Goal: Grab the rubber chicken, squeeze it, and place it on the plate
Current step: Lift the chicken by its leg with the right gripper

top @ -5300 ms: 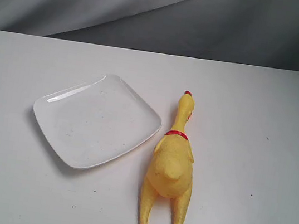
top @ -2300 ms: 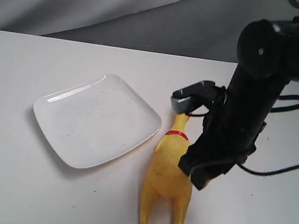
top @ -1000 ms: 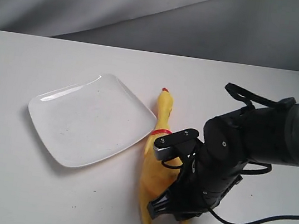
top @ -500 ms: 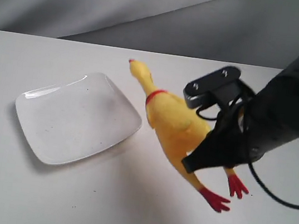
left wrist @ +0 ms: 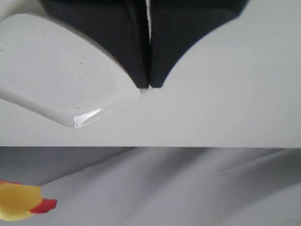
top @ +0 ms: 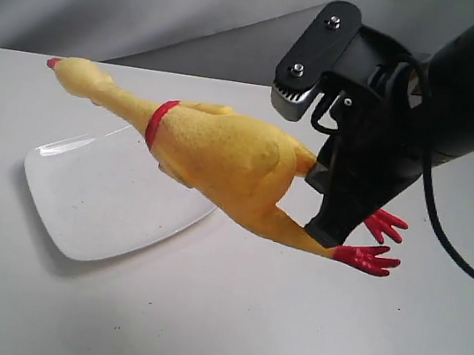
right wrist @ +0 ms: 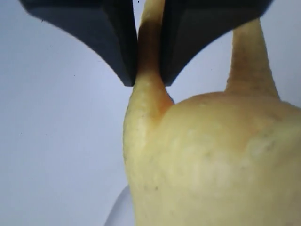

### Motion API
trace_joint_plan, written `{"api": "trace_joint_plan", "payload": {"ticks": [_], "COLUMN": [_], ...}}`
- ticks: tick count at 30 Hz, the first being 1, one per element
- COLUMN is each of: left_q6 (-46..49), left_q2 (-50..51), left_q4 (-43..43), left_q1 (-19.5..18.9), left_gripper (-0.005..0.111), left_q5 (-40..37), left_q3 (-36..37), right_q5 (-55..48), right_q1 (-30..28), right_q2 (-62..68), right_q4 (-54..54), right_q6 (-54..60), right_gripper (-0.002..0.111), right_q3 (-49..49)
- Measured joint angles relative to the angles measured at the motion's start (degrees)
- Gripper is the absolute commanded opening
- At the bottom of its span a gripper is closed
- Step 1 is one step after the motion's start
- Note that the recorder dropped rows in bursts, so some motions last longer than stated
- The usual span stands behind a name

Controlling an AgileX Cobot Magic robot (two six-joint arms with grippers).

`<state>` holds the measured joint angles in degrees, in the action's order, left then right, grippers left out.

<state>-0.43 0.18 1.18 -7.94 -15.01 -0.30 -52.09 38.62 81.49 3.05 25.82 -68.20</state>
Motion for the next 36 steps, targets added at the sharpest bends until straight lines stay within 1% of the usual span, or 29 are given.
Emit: {"api": "trace_joint_plan", "payload": {"ticks": [3, 6, 11, 13, 18, 20, 22, 24, 26, 28, 30, 32, 33, 34, 36], "left_q6": [0.43, 0.43, -0.31, -4.26, -21.65, -28.22, -32.71, -37.34, -42.43, -46.66, -49.87, -52.26, -53.61, -54.57, -56.68], "left_q2": [0.0, 0.0, 0.0, 0.0, 0.0, 0.0, 0.0, 0.0, 0.0, 0.0, 0.0, 0.0, 0.0, 0.0, 0.0], "left_q4": [1.66, 1.92, 1.66, -0.74, -10.17, -11.81, -12.41, -12.63, -12.86, -12.86, -12.86, -12.97, -13.31, -13.84, -14.83], "left_q1": [0.0, 0.0, 0.0, 0.0, 0.0, 0.0, 0.0, 0.0, 0.11, 1.35, 3.79, 7.49, 9.49, 11.08, 14.92], "left_gripper": [0.0, 0.0, 0.0, 0.0, 0.0, 0.0, 0.0, 0.003, 0.013, 0.029, 0.057, 0.08, 0.084, 0.084, 0.077], "left_q5": [7.71, 11.25, 14.36, 16.45, 20.45, 20.95, 20.82, 19.7, 17.61, 15.35, 13.31, 11.7, 11.14, 10.76, 10.56], "left_q3": [0.0, 0.0, 0.0, 0.0, 0.0, 0.0, 0.0, 0.0, 0.0, 0.0, 0.0, 0.0, 0.0, 0.0, 0.0], "right_q5": [0.0, 0.0, 0.0, 0.0, 0.11, 0.11, 0.21, 1.03, 2.31, 3.13, 3.4, 3.49, 3.49, 3.49, 3.49], "right_q1": [0.0, 0.0, 0.0, 0.0, 0.0, 0.0, 0.0, 0.0, 0.0, 0.0, 0.0, 0.0, 0.0, 0.0, 0.0], "right_q2": [0.0, 0.0, 0.0, 0.0, 0.0, 0.0, 0.0, 0.0, 0.0, 0.0, 0.0, 0.0, 0.0, 0.0, 0.0], "right_q4": [-3.05, -6.28, -8.48, -8.95, -10.09, -10.22, -10.34, -10.45, -10.88, -11.36, -11.74, -12.23, -12.58, -12.87, -13.97], "right_q6": [4.22, 6.36, 7.25, 7.25, 7.36, 7.36, 7.36, 7.36, 7.36, 7.36, 7.36, 7.36, 7.36, 7.36, 7.36], "right_gripper": [0.0, 0.0, 0.0, 0.0, 0.0, 0.0, 0.0, 0.0, 0.0, 0.0, 0.0, 0.0, 0.0, 0.0, 0.0], "right_q3": [0.0, 0.0, 0.0, 0.0, 0.0, 0.0, 0.0, 0.0, 0.0, 0.0, -0.03, -0.13, -0.13, -0.13, -0.13]}}
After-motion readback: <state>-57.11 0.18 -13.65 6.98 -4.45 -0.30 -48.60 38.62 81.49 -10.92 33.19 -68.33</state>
